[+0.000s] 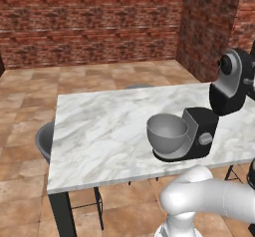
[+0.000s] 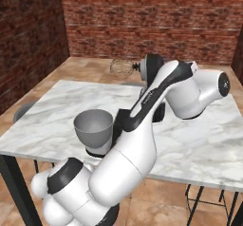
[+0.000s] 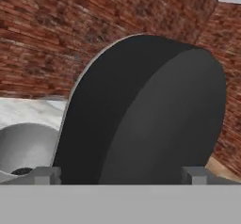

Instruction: Close the stand mixer head.

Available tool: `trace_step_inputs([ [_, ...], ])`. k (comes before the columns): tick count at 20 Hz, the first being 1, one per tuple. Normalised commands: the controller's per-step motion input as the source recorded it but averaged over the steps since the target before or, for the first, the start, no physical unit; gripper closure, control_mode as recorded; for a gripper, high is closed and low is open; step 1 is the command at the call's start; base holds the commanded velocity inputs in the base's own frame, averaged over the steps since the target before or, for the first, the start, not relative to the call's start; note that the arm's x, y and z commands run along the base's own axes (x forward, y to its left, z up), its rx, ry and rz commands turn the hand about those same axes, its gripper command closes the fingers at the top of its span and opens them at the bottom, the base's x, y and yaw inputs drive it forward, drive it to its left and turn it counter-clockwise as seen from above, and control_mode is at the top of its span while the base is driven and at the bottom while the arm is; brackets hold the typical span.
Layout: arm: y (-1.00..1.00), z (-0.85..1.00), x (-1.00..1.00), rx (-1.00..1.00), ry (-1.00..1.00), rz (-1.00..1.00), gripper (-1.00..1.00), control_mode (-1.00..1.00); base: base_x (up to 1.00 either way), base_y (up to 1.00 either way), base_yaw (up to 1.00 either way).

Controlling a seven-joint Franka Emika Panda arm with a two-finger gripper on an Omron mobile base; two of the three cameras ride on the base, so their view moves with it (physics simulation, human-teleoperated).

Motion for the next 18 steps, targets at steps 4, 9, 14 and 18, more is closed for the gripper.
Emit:
trace_step_inputs([
  [4, 1.0, -0.37, 0.35, -0.13, 0.0, 0.48, -1.0, -1.0, 0.0, 0.0, 0.0],
  [9, 1.0, -0.39, 0.22, -0.11, 0.0, 0.55, -1.0, -1.0, 0.0, 0.0, 0.0],
  [14, 1.0, -0.49, 0.17, -0.23, 0.0, 0.48, -1.0, -1.0, 0.0, 0.0, 0.0],
  [18, 1.0, -0.21, 0.04, -0.44, 0.0, 0.24, -1.0, -1.0, 0.0, 0.0, 0.0],
])
